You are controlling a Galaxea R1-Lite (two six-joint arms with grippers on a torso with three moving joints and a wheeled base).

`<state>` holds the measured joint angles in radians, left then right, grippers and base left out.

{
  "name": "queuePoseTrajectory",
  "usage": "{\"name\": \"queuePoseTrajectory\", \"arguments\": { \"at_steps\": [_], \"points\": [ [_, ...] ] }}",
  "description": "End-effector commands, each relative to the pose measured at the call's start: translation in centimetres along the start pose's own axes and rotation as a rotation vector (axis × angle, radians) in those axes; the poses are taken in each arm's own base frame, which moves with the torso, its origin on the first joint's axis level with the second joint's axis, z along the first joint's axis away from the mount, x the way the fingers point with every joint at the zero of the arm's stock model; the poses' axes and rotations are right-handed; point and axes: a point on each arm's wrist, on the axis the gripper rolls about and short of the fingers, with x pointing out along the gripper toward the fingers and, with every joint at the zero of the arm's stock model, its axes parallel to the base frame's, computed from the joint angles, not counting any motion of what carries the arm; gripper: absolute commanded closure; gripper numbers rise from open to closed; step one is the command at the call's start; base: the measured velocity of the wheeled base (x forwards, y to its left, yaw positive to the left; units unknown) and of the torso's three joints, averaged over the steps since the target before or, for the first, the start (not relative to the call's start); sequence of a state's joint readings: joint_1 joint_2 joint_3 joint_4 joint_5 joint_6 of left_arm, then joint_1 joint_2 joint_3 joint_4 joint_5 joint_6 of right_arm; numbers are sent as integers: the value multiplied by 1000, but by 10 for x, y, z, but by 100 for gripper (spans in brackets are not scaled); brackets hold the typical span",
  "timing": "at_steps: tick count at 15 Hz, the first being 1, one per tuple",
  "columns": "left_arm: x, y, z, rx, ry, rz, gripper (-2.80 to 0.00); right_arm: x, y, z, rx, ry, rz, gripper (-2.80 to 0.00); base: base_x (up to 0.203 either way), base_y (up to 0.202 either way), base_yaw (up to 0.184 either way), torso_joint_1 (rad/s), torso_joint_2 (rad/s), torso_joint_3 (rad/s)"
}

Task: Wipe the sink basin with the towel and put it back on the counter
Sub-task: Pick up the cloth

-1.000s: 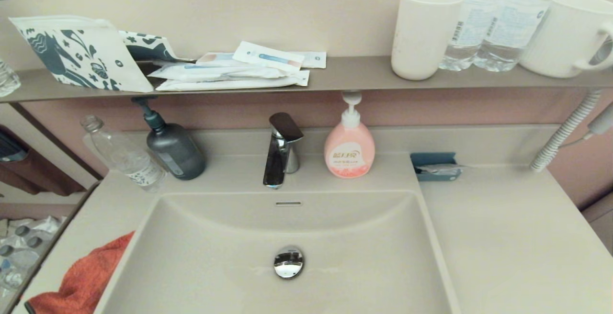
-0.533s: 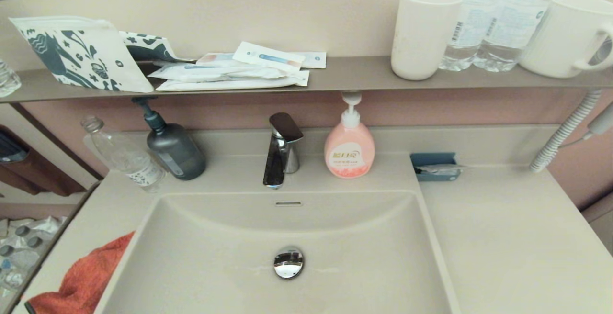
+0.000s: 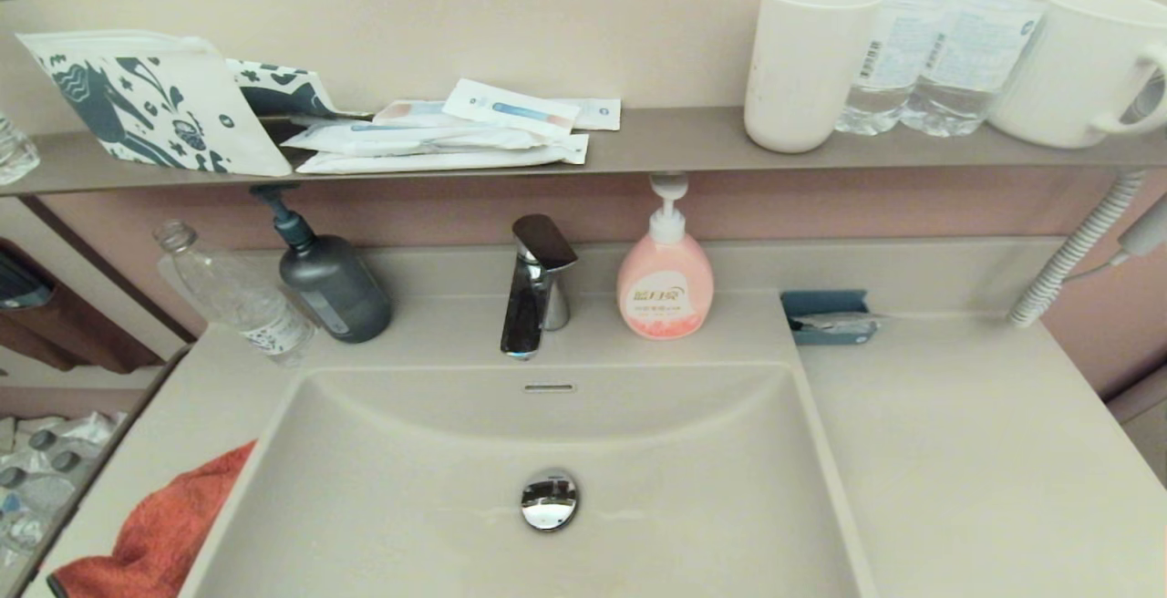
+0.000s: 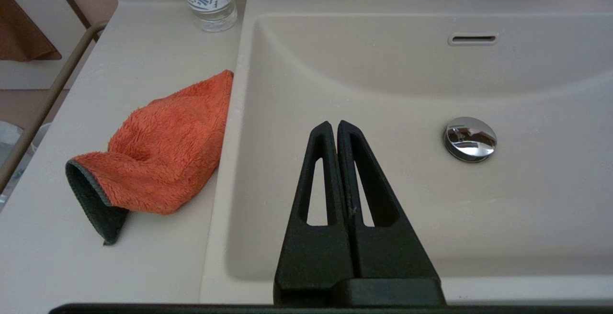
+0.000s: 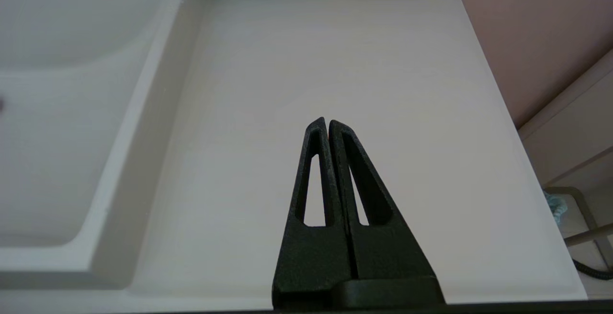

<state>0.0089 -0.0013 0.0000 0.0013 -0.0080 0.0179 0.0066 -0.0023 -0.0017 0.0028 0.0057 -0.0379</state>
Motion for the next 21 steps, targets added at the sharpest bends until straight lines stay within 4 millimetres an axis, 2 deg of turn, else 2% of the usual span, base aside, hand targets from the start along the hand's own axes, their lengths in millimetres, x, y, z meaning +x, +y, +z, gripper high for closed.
{"name": "queuePoseTrajectory", "arguments": {
  "at_steps": [1,14,17,21],
  "points": [
    [0,0,0,5,2,-1,0,0,0,0,0,4,2,0,0,0,0,0,0,0],
    [-1,0,2,2,2,12,0,0,0,0,3,4,0,0,0,0,0,0,0,0],
    [0,0,16,-1,10,8,0,0,0,0,3,4,0,0,0,0,0,0,0,0],
    [28,1,56,-51,179,-18,0,0,0,0,3,4,0,0,0,0,0,0,0,0]
  ]
}}
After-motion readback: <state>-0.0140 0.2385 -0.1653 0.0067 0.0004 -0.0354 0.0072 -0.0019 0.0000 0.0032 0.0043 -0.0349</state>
